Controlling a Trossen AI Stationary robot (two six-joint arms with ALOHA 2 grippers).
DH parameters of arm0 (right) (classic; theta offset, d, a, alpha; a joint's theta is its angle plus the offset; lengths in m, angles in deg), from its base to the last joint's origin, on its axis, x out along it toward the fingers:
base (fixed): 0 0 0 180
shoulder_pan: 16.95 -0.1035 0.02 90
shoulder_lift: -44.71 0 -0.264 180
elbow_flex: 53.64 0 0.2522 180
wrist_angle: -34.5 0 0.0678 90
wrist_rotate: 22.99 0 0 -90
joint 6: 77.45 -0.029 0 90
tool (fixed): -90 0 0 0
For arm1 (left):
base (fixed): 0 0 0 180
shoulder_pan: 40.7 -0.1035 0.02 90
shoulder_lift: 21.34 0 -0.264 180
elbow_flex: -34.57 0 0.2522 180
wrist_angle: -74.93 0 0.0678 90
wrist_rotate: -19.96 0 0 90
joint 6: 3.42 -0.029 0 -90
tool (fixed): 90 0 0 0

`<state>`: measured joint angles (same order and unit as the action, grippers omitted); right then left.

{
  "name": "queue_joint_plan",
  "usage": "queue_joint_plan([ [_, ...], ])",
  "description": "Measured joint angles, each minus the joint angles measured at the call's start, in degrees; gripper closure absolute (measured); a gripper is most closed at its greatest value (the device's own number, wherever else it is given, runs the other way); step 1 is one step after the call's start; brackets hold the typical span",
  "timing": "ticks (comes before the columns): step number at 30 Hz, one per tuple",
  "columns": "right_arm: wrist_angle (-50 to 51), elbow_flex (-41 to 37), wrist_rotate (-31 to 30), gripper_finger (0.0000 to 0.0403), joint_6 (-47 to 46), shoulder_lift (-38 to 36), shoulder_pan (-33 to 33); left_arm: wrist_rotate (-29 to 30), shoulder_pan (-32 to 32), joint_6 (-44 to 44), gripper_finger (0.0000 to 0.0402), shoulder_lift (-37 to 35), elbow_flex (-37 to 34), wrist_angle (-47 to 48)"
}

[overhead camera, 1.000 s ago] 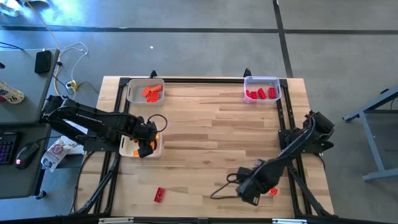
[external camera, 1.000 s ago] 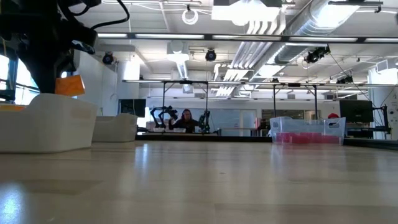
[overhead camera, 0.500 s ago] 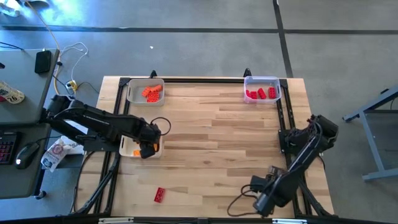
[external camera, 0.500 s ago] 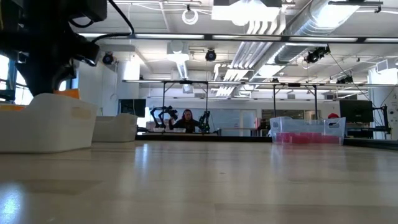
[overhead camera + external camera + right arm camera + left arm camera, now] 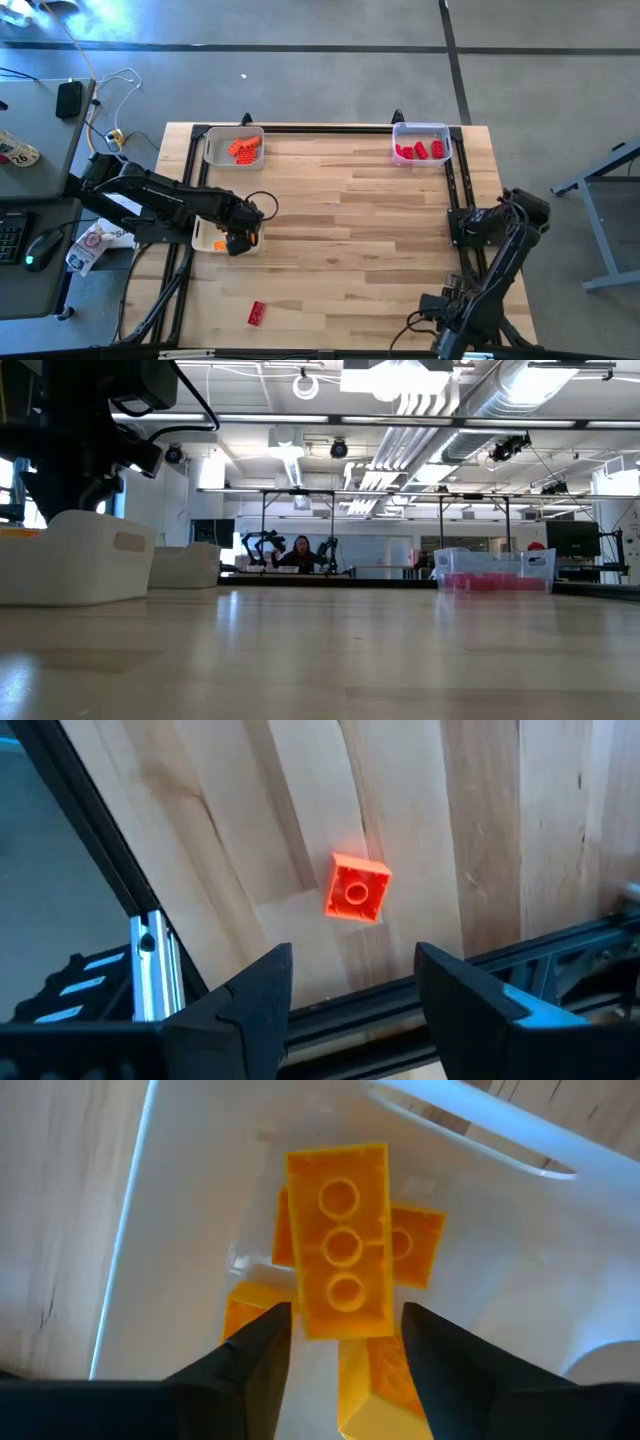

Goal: Sort & place blocks by color
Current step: Put the orange game piece into the gray bin

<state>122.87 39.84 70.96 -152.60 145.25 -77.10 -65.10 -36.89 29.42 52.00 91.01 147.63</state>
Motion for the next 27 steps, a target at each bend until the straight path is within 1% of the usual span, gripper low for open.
queue_joint_plan([
  [5, 0.92, 0.0, -1.91, 0.0208, -3.76, 0.0, -1.67, -2.0, -0.04, 0.04, 0.0207, 0.0, 0.0, 0.02],
  [9, 1.05, 0.0, -2.1, 0.0208, -5.99, 0.0, -1.94, -3.98, -0.04, 0.01, 0.0205, 0.0, 0.0, 0.02],
  [12, 0.92, -0.22, -2.95, 0.0208, -6.01, 0.0, -1.89, -4.63, -0.04, 0.0, 0.0205, 0.0, 0.0, 0.03],
  [14, -0.1, -2.01, -3.25, 0.0208, -6.03, 0.0, -1.87, -4.73, -0.04, 0.0, 0.0205, 0.0, 0.0, 0.03],
  [18, -4.25, -7.83, 0.37, 0.0208, -6.87, 0.0, -1.7, -4.73, -0.04, 0.0, 0.0205, 0.0, 0.0, 0.04],
  [23, -13.68, -12.54, 1.0, 0.0208, -6.37, 0.02, -1.37, -4.73, -0.04, 0.0, 0.0204, 0.0, 0.0, 0.06],
  [27, -16.84, -14.37, 1.51, 0.0208, -6.27, 0.02, -1.37, -4.38, -0.04, -0.01, 0.0204, -0.02, 0.0, 0.02],
])
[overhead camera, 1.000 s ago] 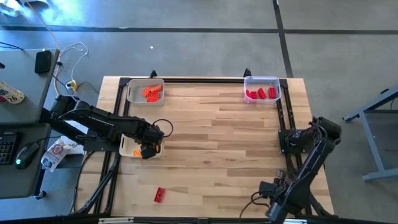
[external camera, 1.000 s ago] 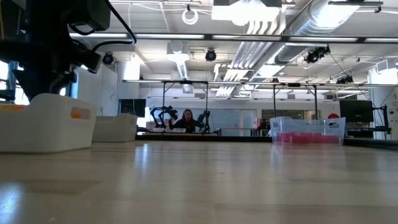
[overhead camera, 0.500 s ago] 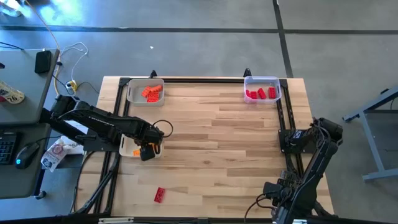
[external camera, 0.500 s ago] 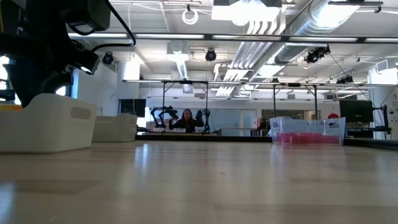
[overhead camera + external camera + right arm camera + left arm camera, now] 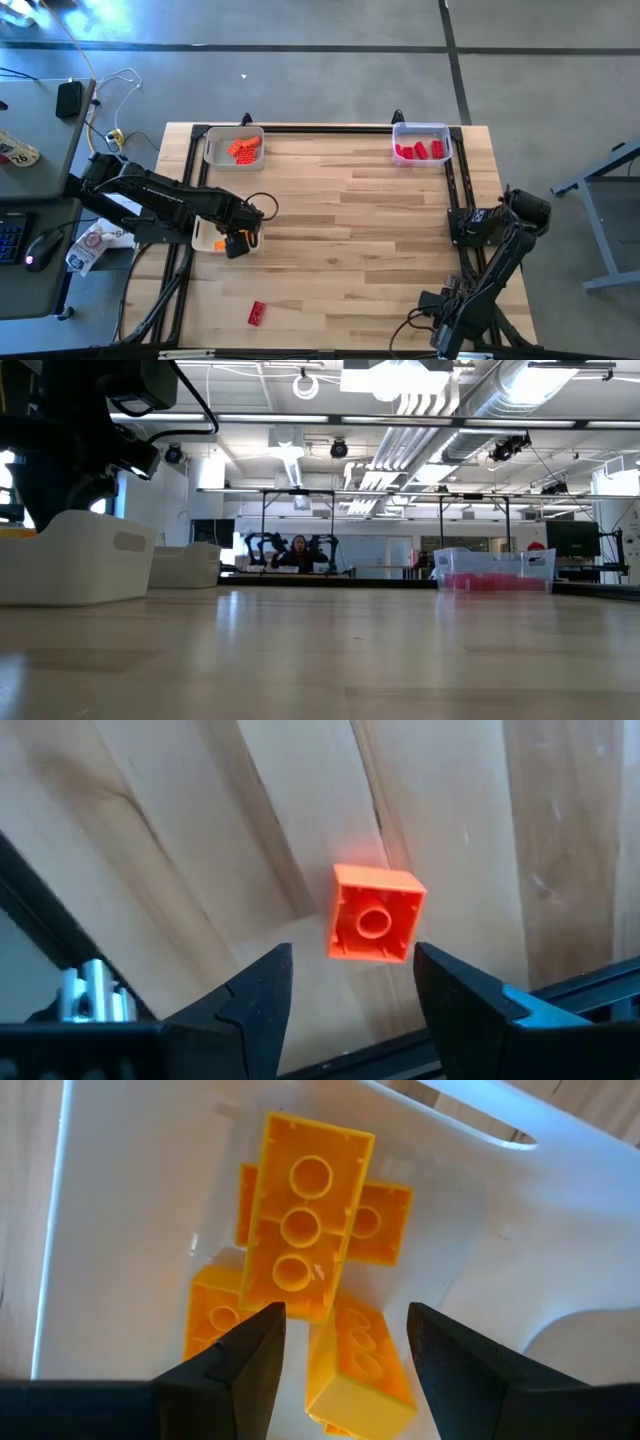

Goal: Sort & place blocks by color
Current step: Put the orange game piece into the gray bin

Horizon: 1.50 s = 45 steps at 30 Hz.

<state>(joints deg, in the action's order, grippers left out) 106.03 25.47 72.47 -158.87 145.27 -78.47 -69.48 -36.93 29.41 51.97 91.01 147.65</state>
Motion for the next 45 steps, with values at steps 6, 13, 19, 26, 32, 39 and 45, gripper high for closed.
queue_joint_plan([
  [6, -2.62, -2.46, 0.19, 0.0208, -0.02, 0.0, 0.0, 0.07, 0.0, 0.01, 0.0204, 0.0, 0.0, -0.04],
  [13, -6.53, -7.59, 0.84, 0.0208, -3.72, 0.0, 0.02, 0.09, 0.0, -0.01, 0.0204, 0.0, 0.0, -0.04],
  [19, -10.94, -9.21, 0.58, 0.0228, -3.65, -0.17, 0.13, 0.11, 0.0, -0.01, 0.0204, -0.02, 0.0, -0.11],
  [26, -11.38, -8.78, -2.25, 0.0283, -3.63, -0.15, 0.21, 1.79, 0.0, -0.05, 0.0204, -0.02, 0.0, -0.31],
  [32, -12.02, -8.76, -3.88, 0.0286, -3.56, -0.13, 1.61, 1.82, 0.0, -0.05, 0.0204, -0.02, 0.0, -0.37],
  [39, -14.49, -8.81, -10.16, 0.0286, -3.0, -0.33, 2.45, 1.82, 0.0, -0.05, 0.0204, -0.02, 0.0, -0.43],
  [45, -18.95, -8.87, -18.69, 0.0286, -2.22, -0.74, 4.31, 1.69, 0.05, -0.86, 0.0204, -0.02, 0.0, -1.8],
])
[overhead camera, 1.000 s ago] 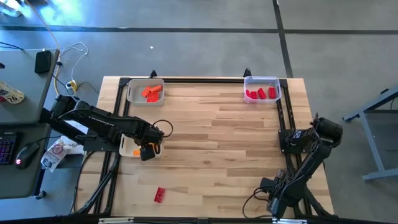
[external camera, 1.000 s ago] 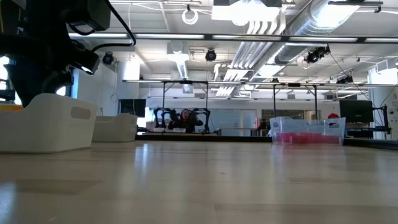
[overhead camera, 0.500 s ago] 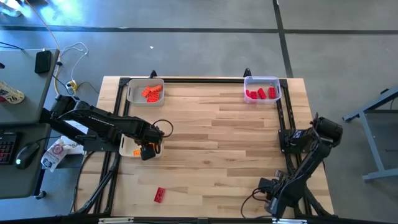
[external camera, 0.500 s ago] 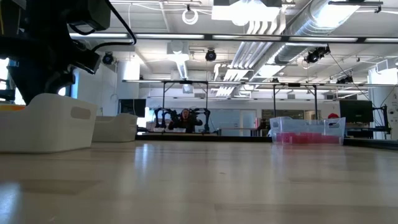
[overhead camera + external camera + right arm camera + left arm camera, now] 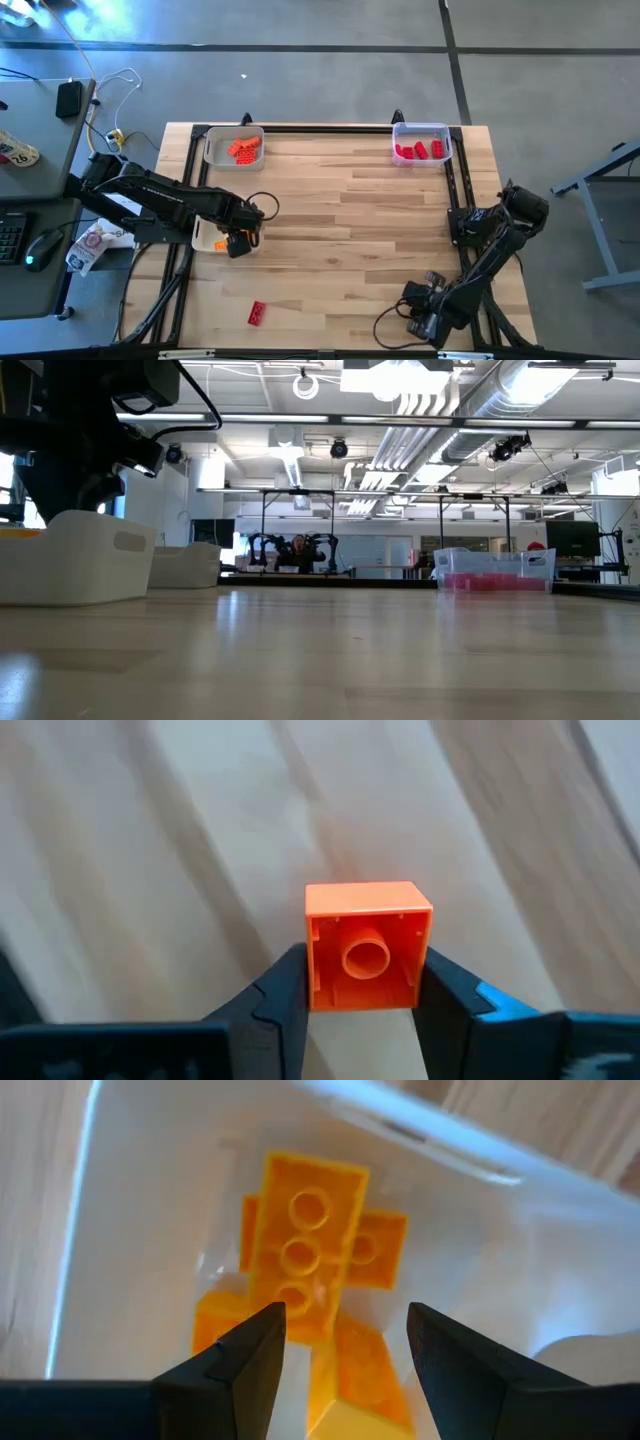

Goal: Sort & place blocks by color
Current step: Put the orange game piece into the gray bin

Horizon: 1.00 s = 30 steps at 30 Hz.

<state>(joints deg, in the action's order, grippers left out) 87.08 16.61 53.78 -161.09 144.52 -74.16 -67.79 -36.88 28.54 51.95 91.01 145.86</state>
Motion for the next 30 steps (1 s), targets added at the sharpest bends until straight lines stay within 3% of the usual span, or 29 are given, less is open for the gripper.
queue_joint_plan([
  [9, -9.39, 0.0, -8.9, 0.0286, 9.48, -0.02, 6.08, -0.51, -0.01, -2.16, 0.0204, -0.47, 0.03, -0.88],
  [21, -26.44, 0.02, -10.56, 0.0286, 31.26, -0.07, 17.2, -0.51, -0.01, -2.19, 0.0204, -6.27, 0.04, -2.5],
  [30, -39.45, 0.02, -10.55, 0.0286, 45.41, -0.11, 24.23, -0.53, -0.01, -2.23, 0.0204, -10.22, 0.07, -20.61],
])
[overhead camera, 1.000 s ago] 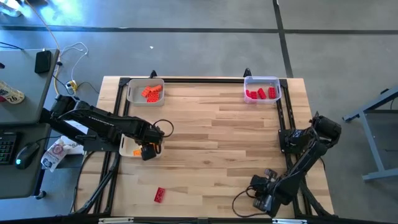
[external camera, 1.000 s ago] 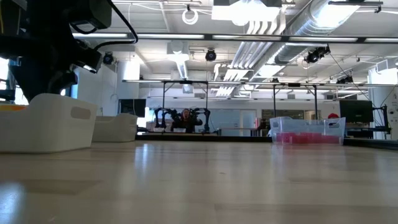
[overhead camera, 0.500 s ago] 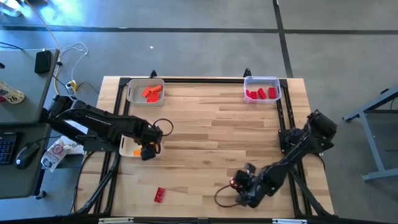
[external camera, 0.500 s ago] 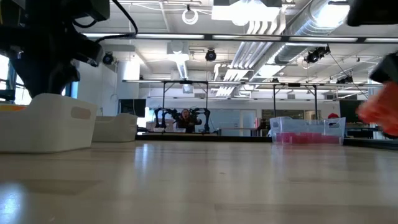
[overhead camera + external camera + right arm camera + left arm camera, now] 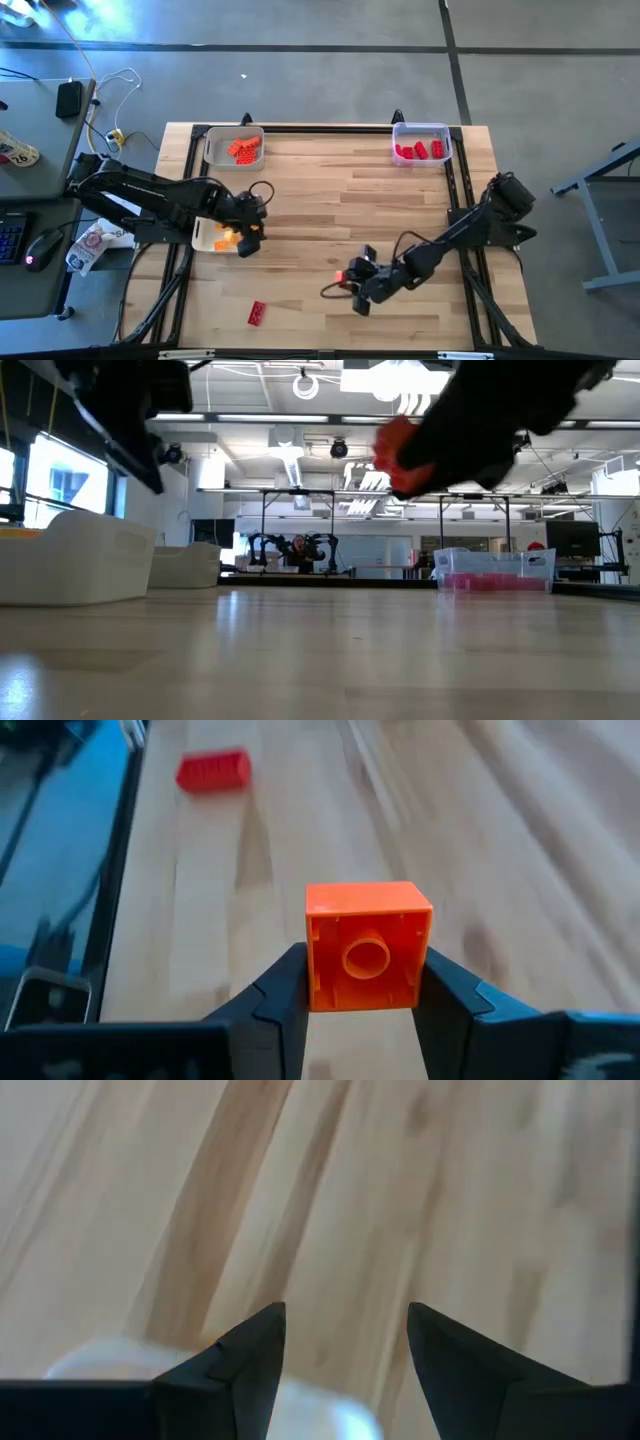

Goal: Sort & place blocks by color
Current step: Put the orange game piece into the gray bin

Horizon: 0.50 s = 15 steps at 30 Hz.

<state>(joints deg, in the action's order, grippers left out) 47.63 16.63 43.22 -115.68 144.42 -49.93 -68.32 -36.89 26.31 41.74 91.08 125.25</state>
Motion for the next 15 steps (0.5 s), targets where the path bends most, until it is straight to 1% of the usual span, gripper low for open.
queue_joint_plan([
  [3, -3.81, 0.0, -0.02, 0.0286, 3.91, -0.02, 1.51, -0.01, 0.02, -1.82, 0.0204, -0.34, 0.01, -7.8],
  [7, -7.92, 0.0, -0.09, 0.0286, 8.64, -0.02, 3.05, 0.0, 0.49, -6.31, 0.0204, -0.32, 0.02, -15.79],
  [11, -12.75, 0.0, -0.55, 0.0286, 13.82, -0.04, 4.51, 0.0, 1.46, -11.71, 0.0204, -0.32, 0.02, -22.29],
  [15, -18.03, 0.02, -0.64, 0.0286, 18.32, -0.04, 5.97, 0.17, 2.34, -14.41, 0.0204, -0.25, 0.02, -28.68],
])
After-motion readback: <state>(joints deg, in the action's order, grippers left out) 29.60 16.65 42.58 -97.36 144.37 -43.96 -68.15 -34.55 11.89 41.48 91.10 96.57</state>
